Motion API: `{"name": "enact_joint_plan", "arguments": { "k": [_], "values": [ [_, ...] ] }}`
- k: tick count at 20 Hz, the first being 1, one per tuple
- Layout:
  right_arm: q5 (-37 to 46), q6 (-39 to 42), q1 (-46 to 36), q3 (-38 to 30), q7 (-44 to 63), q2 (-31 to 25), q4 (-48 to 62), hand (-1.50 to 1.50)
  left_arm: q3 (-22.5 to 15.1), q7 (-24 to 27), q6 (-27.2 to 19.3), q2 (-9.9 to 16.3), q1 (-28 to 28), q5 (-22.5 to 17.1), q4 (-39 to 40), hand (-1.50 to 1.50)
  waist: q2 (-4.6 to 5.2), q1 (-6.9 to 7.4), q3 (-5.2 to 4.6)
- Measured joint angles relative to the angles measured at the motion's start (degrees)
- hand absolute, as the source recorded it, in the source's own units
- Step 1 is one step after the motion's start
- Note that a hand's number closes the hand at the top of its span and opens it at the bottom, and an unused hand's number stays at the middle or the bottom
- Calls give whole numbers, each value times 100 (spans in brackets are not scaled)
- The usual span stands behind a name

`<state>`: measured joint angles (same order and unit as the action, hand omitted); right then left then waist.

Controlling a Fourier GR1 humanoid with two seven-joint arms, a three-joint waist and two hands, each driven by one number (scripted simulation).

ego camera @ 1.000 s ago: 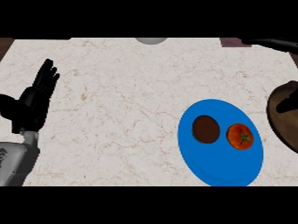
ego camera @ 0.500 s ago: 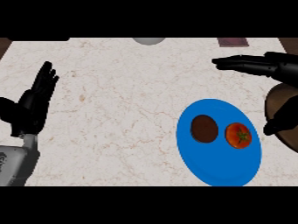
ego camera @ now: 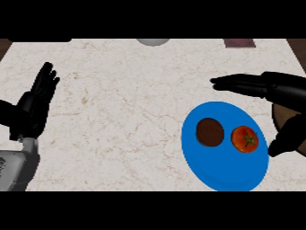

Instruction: Pick the cupcake from the plate and place it in the pan

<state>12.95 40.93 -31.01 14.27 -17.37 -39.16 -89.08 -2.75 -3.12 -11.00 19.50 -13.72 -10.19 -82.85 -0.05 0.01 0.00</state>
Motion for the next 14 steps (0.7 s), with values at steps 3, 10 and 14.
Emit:
{"name": "enact_joint_plan", "arguments": {
  "k": [3,10,14],
  "values": [
    [347,-20,-71,30,155,248,174,-150,36,29,71,-66,-1,58,48,0,3,16,-1],
    [1178,23,-219,143,-164,569,765,-150,159,-83,157,-167,57,188,-92,0,10,36,0],
    [1553,-89,-161,327,-408,683,981,-150,181,-66,203,-261,0,280,6,0,12,31,1]
  ]
}}
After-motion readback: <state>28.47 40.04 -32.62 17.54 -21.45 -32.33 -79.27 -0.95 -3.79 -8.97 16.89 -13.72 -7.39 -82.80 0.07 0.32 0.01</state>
